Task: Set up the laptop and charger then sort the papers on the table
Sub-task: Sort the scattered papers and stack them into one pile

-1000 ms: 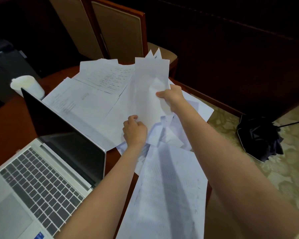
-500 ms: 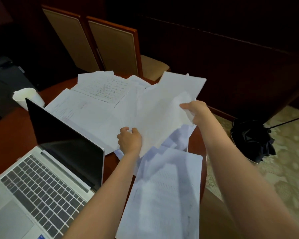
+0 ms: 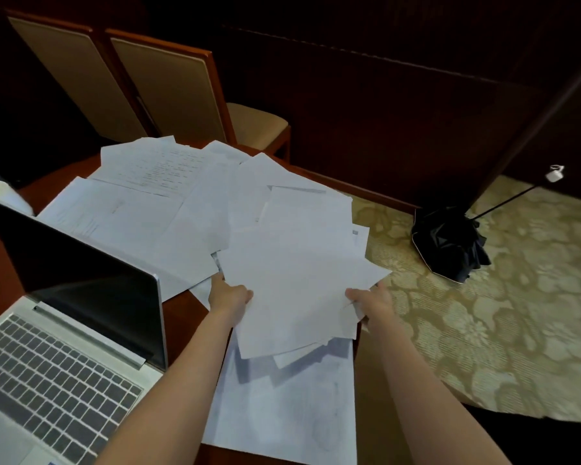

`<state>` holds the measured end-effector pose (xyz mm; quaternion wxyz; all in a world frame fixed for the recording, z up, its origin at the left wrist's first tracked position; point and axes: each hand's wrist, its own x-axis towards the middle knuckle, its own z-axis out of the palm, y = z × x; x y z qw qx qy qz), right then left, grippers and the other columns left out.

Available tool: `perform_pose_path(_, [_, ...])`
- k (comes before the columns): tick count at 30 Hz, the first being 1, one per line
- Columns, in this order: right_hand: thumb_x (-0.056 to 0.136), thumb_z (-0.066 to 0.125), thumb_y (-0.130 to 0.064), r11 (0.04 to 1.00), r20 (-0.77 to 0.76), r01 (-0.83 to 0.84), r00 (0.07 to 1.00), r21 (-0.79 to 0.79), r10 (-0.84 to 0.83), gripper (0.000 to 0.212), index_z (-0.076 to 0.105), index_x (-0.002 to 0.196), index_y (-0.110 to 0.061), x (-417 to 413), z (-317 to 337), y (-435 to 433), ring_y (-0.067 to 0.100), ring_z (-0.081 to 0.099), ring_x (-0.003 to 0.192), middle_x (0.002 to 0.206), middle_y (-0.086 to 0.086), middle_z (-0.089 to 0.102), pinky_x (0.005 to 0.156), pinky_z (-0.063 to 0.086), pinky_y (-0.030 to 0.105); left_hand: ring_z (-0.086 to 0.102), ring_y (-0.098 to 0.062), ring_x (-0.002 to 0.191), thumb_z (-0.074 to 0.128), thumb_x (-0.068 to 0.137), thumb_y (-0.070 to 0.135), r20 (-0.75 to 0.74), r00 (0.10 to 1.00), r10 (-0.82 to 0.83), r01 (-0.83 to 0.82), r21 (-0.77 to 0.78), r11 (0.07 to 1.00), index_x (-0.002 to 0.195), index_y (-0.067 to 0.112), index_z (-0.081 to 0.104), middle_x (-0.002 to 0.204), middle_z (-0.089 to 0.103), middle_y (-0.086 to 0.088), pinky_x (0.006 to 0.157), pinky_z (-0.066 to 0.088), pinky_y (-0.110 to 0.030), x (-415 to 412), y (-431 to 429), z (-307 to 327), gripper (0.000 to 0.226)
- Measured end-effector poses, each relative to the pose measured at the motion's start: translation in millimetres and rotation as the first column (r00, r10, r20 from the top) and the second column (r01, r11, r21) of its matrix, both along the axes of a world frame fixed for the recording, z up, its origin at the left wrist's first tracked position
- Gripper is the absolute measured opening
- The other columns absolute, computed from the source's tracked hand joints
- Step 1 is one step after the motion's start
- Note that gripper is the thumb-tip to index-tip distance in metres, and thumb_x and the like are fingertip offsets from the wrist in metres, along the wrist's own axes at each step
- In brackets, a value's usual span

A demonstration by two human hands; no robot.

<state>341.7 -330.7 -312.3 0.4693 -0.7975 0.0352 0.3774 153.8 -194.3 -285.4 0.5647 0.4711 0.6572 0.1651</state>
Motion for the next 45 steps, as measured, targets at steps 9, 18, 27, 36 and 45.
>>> perform_pose_path(9, [0.097, 0.035, -0.008, 0.989, 0.512, 0.018, 0.857, -0.144, 0.059, 0.020, 0.054, 0.093, 0.000, 1.5, 13.6, -13.3, 0.025, 0.050, 0.079, 0.088, 0.018, 0.054, 0.061, 0.033, 0.028, 0.055, -0.027, 0.102, 0.049, 0.085, 0.003, -0.095, 0.990, -0.105, 0.107, 0.019, 0.994, 0.111, 0.015, 0.056, 0.115, 0.058, -0.008, 0.082, 0.046, -0.030, -12.4, 1.9, -8.3, 0.029])
perform_pose_path(18, [0.097, 0.036, -0.009, 0.937, 0.580, -0.282, 0.736, -0.205, 0.348, 0.021, 0.053, 0.086, -0.015, 17.7, 36.7, 47.6, 0.024, 0.046, 0.078, 0.085, 0.010, 0.051, 0.059, 0.033, 0.029, 0.053, -0.028, 0.106, 0.047, 0.092, 0.018, -0.173, 0.969, -0.174, 0.176, -0.006, 0.984, 0.099, 0.003, 0.061, 0.101, 0.062, -0.011, 0.083, 0.041, -0.029, -8.5, 19.2, -18.0, 0.022])
perform_pose_path(27, [0.092, 0.055, -0.036, 0.778, 0.295, -0.463, 0.742, -0.425, 0.602, 0.068, 0.024, 0.141, -0.001, -7.2, 24.8, 96.9, 0.037, 0.033, 0.131, 0.140, 0.021, 0.033, 0.105, 0.032, 0.046, 0.051, -0.038, 0.115, 0.040, 0.093, 0.019, -0.280, 0.913, -0.298, 0.320, 0.033, 0.947, 0.117, -0.016, 0.051, 0.123, 0.054, -0.027, 0.091, 0.042, -0.037, -5.5, 22.3, -24.5, 0.044])
perform_pose_path(36, [0.078, 0.069, -0.012, 0.851, 0.086, -0.508, 0.850, -0.135, 0.520, 0.032, 0.058, 0.105, 0.001, -11.9, 7.6, 83.0, 0.026, 0.058, 0.094, 0.101, 0.010, 0.061, 0.078, 0.047, 0.029, 0.051, -0.028, 0.115, 0.048, 0.092, 0.017, -0.246, 0.944, -0.219, 0.251, 0.105, 0.962, 0.134, 0.006, 0.039, 0.131, 0.051, -0.011, 0.080, 0.037, -0.026, -2.4, 14.7, -29.7, 0.044])
perform_pose_path(45, [0.081, 0.069, -0.020, 0.842, 0.330, -0.397, 0.791, -0.364, 0.516, 0.065, 0.036, 0.135, -0.005, 5.1, 9.7, 81.6, 0.034, 0.039, 0.124, 0.132, 0.017, 0.036, 0.095, 0.040, 0.036, 0.040, -0.026, 0.131, 0.045, 0.094, 0.021, -0.281, 0.931, -0.231, 0.271, 0.115, 0.956, 0.138, 0.006, 0.039, 0.143, 0.042, -0.009, 0.103, 0.033, -0.029, -1.6, 16.0, -29.8, 0.047])
